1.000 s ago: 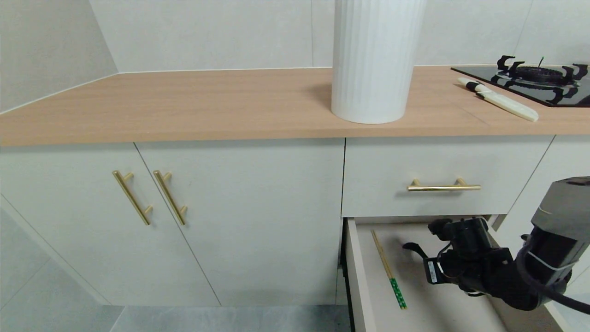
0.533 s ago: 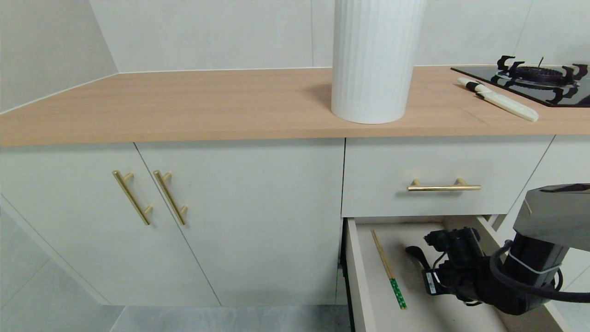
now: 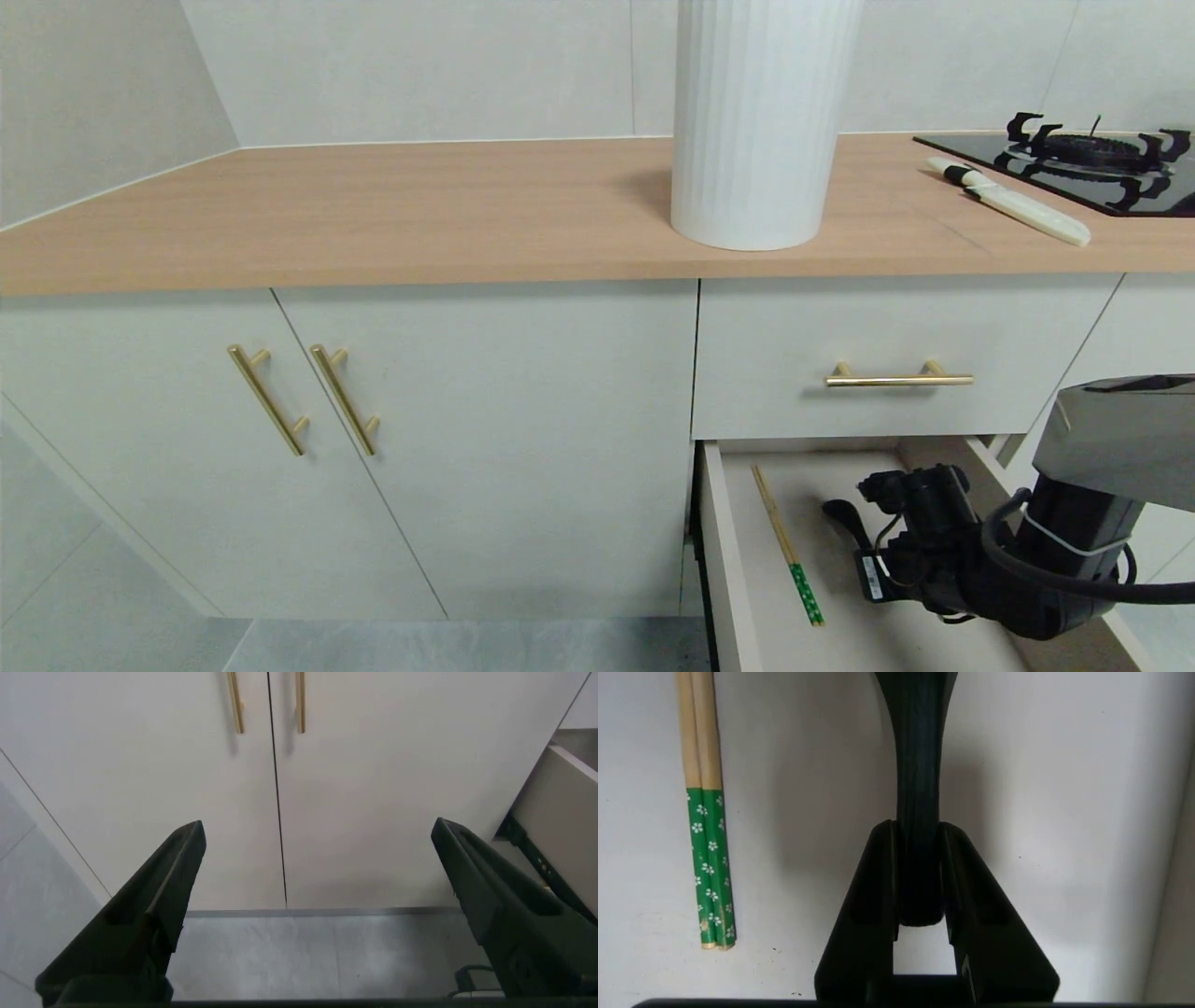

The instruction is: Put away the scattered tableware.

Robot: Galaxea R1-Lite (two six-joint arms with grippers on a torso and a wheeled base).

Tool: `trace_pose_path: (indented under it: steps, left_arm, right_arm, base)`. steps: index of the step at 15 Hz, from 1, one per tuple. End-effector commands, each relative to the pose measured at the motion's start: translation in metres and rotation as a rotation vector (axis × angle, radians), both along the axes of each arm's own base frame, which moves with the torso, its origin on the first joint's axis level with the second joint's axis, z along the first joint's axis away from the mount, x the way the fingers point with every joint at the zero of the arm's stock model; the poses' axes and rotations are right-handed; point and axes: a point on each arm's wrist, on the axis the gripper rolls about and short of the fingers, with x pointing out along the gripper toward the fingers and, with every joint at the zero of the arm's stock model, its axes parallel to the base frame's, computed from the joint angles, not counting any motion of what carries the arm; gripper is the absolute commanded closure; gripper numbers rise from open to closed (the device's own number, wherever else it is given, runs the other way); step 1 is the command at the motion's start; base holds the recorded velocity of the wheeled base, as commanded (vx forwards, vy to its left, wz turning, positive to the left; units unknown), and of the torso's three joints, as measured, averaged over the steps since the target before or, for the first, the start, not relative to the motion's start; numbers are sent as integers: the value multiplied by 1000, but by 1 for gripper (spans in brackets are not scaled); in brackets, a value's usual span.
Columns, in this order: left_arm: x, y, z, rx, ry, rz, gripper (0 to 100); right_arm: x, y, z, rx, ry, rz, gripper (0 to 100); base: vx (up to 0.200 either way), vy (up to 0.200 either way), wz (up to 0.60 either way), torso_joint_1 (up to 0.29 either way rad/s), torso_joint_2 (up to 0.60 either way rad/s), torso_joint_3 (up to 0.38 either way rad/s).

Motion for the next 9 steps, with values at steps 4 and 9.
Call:
trace_pose_path:
  steps: [4,9]
  left_arm:
    - [0,0,0,0,0,0,0]
    - [0,0,0,0,0,0,0]
  right_arm:
    - [0,0,0,0,0,1,0]
    - [1,0,20,12,-54,-1,0]
  base:
    - [0,0,0,0,0,0]
    - [0,0,0,0,0,0]
